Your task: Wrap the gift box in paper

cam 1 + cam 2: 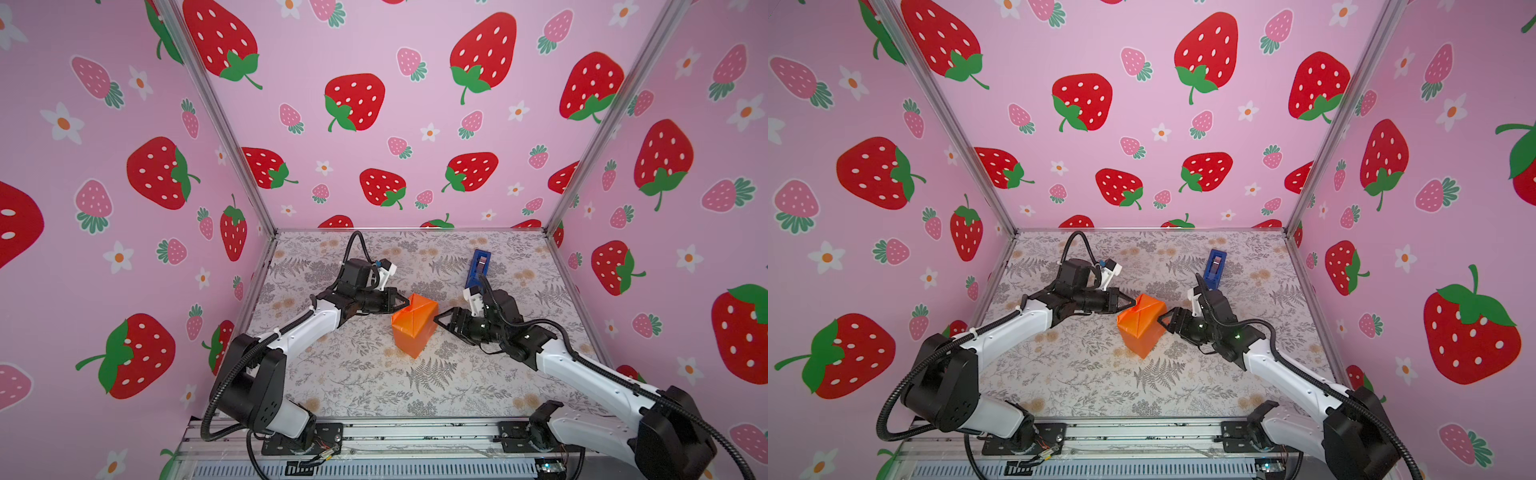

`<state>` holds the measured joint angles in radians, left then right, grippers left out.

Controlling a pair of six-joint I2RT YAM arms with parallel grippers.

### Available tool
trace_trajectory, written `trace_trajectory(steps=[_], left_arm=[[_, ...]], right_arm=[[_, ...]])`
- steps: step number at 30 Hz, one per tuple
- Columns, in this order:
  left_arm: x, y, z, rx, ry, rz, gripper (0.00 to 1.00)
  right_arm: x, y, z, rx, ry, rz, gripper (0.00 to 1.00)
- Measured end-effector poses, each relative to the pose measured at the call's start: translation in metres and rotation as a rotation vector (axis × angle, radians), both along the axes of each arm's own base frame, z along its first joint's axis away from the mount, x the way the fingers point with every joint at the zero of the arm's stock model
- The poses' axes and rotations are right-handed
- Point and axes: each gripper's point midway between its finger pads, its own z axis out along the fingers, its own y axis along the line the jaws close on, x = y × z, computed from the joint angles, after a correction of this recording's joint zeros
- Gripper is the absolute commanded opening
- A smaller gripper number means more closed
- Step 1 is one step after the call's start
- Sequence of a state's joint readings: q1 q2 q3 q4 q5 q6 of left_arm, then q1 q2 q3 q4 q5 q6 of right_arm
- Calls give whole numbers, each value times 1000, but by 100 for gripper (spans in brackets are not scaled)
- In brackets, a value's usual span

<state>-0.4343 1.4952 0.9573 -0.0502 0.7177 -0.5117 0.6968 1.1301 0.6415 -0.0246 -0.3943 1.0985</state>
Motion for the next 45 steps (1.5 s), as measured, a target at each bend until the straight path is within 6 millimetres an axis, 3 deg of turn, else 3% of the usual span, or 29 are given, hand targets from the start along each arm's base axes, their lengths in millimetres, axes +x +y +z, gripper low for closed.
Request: trace_trajectory(steps=[12,30,45], left_arm=[[-1,2,16,-107,63,98,0],[-1,9,6,-102,105,168,0],[-8,5,7,-107,101,152,0]], right_arm=[[11,21,-21,24,127,-34,99],[18,39,-17,82,184,-37,100],[14,35,-40,-4,270,-65,98]])
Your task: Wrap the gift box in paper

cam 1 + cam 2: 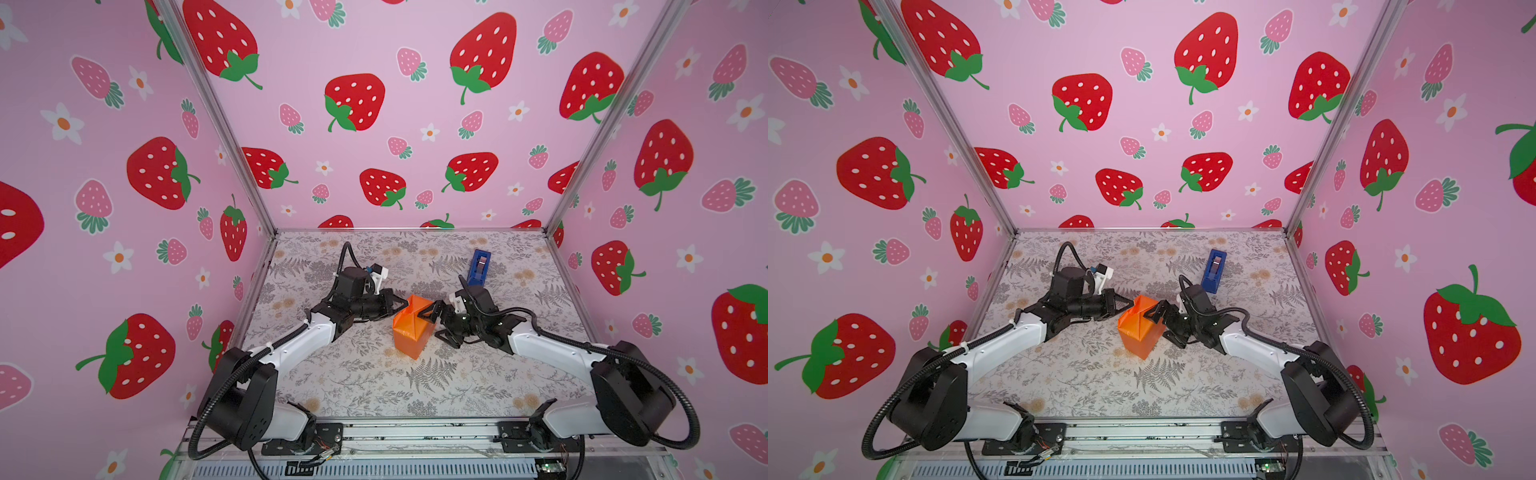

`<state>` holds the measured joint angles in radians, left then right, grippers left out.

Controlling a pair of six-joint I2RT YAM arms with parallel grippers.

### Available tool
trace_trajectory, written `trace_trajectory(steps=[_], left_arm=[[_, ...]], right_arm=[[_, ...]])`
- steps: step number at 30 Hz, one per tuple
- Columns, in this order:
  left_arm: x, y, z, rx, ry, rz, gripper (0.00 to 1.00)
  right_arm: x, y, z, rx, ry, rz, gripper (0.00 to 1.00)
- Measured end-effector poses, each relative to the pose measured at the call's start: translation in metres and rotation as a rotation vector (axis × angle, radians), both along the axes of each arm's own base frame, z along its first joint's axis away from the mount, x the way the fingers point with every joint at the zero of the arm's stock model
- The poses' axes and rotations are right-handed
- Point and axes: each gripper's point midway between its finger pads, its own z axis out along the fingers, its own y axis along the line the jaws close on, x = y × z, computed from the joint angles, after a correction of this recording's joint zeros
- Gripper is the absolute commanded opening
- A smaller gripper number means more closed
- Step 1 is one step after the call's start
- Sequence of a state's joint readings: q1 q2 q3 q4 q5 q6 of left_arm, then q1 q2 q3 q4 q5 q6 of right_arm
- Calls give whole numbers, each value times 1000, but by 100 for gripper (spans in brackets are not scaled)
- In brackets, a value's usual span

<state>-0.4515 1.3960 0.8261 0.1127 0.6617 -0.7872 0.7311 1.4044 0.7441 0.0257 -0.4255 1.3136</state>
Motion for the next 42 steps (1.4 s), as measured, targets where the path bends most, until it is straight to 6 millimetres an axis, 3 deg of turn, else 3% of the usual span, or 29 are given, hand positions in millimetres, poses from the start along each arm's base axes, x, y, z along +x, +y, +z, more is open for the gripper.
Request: trace_trajectory(steps=[4,11,15,18,26,33,42], left_arm=[[-1,1,6,-5,-17,4,0],[0,2,6,1,-18,15,0],[0,2,6,2,-18,16,0],[0,3,6,3,-18,17,0],[1,3,5,4,-16,23,0],[0,4,8,4,-19,23,0],[0,5,6,10,-16,29,0]], right_arm=[[5,-4,18,-35,-48,-2,85],[8,-4,76,44,-158,-12,44],[7,6,90,104,-169,14,13],[7,21,91,155,-156,48,3],[3,50,60,177,-78,124,0],[4,50,56,177,-82,120,0],[6,42,32,133,-68,109,0]])
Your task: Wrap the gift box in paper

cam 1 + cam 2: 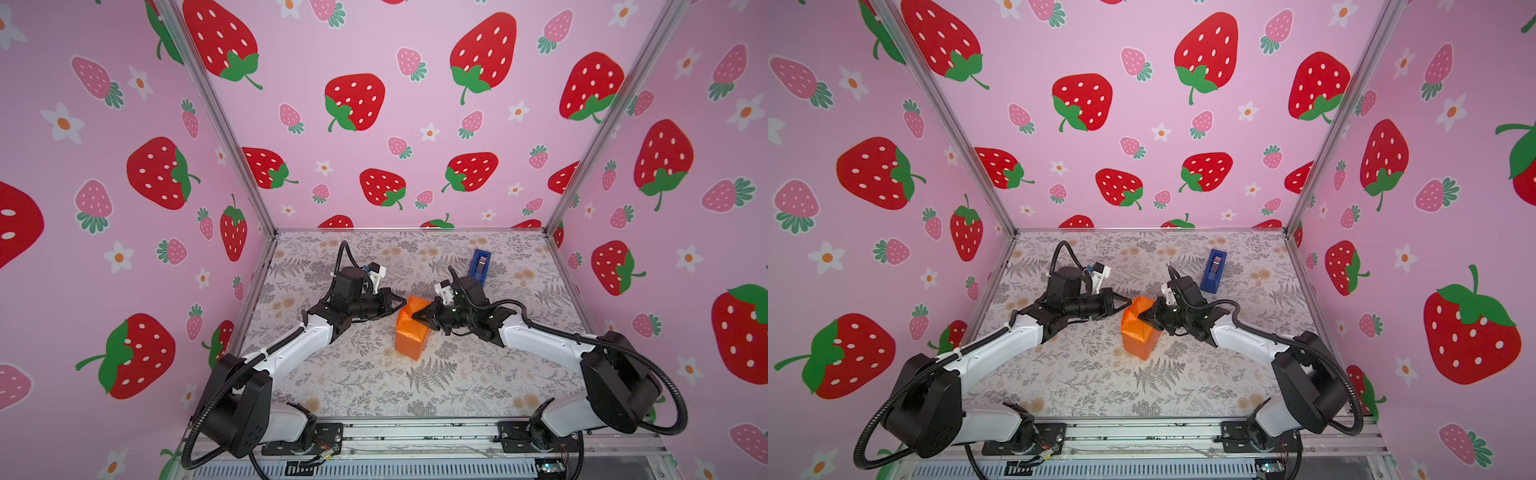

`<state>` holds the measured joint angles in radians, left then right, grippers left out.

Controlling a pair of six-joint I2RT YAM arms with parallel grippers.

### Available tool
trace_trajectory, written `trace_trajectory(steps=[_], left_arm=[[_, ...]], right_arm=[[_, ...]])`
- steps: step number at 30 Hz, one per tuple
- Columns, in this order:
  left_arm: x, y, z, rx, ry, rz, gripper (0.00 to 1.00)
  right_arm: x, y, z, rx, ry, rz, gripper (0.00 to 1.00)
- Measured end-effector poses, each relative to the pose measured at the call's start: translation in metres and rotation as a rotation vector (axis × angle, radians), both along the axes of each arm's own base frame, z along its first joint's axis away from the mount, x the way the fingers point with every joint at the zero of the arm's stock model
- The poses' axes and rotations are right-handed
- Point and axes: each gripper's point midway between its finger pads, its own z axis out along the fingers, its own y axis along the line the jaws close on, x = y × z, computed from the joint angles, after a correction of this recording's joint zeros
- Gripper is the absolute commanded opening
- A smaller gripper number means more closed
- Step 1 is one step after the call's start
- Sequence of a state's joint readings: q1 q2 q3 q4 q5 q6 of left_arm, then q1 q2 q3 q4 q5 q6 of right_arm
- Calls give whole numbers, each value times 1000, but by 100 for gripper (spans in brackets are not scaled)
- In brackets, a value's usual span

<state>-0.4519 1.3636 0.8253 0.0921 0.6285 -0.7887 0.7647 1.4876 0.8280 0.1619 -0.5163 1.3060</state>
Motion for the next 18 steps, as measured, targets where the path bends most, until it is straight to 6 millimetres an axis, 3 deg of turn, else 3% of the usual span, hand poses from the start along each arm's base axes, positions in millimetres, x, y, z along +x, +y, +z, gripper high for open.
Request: trace_trajectory(steps=[3,8,13,18], left_arm=[[-1,2,-4,22,-1,0,5],[-3,15,-11,121,3,10,22],[8,27,9,198,-66,39,51],[20,25,31,215,-118,33,60]], right_arm=[[1,0,-2,4,-9,4,0],[0,0,-3,11,-27,11,0],[0,0,-3,11,-33,14,0],[0,0,-3,11,-33,15,0]])
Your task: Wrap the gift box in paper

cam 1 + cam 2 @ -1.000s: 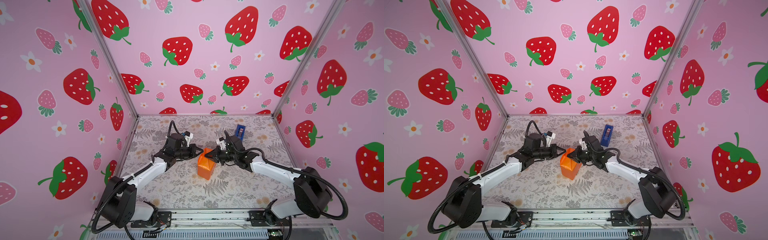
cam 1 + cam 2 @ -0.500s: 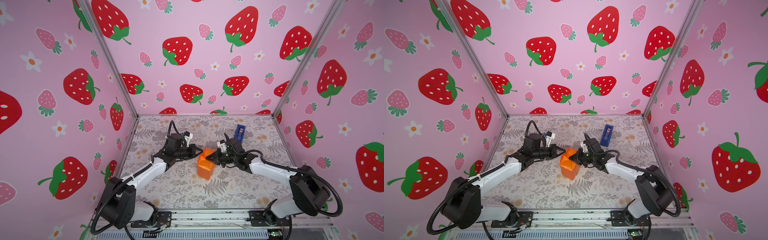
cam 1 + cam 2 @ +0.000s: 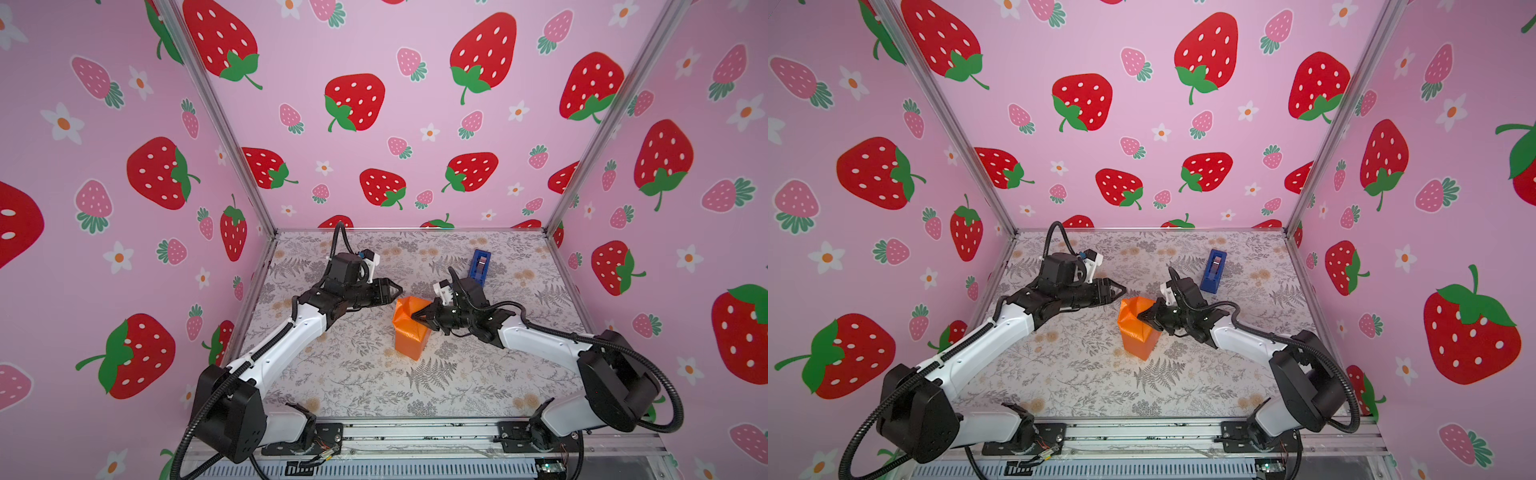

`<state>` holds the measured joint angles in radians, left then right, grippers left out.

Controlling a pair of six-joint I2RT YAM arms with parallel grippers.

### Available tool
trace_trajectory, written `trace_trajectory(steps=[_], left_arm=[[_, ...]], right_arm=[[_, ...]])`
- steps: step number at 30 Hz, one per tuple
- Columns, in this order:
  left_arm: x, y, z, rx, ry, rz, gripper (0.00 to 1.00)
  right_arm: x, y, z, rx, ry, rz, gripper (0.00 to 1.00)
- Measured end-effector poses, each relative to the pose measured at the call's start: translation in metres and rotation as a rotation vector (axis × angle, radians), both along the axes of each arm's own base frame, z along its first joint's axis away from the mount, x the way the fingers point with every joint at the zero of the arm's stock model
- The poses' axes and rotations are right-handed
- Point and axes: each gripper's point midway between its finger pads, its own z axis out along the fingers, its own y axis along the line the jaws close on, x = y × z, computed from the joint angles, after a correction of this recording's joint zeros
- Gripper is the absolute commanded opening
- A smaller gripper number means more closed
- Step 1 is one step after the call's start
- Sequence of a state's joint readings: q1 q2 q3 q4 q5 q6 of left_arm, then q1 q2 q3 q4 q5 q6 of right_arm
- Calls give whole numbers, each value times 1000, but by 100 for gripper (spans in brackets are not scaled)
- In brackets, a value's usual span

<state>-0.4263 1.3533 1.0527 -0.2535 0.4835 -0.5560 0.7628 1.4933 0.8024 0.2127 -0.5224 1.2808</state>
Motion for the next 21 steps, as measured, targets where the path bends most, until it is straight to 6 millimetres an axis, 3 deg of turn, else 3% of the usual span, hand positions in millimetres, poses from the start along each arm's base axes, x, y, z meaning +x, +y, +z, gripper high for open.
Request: trace_trajectory(steps=[4,10,15,21], left_arm=[[14,-11,-3,34,15,-31,60],[12,-34,-35,166,77,-101,55],[7,-48,-46,300,63,-148,42],[9,-44,-53,391,58,-152,30]], right_arm=[[0,0,0,0,0,1,0],[0,0,0,1,1,2,0],[0,0,0,1,1,2,0],[0,0,0,1,-1,3,0]])
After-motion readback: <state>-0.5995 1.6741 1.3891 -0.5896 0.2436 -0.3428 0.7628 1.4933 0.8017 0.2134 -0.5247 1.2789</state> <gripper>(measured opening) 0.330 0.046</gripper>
